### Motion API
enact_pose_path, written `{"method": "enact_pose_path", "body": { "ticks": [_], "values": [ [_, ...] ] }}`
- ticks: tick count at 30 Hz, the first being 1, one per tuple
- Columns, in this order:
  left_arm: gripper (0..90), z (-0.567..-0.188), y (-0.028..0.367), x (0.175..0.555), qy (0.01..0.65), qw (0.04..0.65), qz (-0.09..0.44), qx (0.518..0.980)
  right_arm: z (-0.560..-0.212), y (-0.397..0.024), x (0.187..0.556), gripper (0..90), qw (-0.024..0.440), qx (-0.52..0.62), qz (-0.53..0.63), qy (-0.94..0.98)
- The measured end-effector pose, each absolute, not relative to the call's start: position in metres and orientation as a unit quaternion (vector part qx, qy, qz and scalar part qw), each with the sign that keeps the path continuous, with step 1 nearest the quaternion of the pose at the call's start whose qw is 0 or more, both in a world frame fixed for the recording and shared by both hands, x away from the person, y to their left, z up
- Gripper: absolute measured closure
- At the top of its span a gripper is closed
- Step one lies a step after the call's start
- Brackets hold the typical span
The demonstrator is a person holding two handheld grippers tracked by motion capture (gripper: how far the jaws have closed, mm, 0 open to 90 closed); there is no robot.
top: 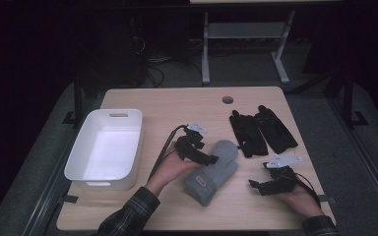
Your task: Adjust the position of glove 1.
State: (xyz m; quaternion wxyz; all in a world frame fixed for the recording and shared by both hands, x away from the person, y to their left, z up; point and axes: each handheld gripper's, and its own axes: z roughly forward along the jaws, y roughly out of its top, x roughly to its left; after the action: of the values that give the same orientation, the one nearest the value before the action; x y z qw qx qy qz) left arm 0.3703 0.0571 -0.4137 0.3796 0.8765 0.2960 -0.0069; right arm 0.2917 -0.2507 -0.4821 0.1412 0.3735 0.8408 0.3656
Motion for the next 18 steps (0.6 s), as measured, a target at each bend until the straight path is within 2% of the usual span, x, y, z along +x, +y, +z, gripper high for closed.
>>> {"method": "enact_pose_path", "body": {
  "ticks": [6, 18],
  "values": [
    [15.6, -0.436, 0.053, 0.372, 0.298, 0.368, -0.021, 0.88, -0.482, -0.25, 0.292, 11.8, 0.142, 0.376, 0.365, 0.84],
    [12.3, -0.455, 0.047, 0.375, 0.291, 0.353, -0.026, 0.889, -0.482, -0.25, 0.292, 11.9, 0.142, 0.376, 0.365, 0.84]
  ]
}}
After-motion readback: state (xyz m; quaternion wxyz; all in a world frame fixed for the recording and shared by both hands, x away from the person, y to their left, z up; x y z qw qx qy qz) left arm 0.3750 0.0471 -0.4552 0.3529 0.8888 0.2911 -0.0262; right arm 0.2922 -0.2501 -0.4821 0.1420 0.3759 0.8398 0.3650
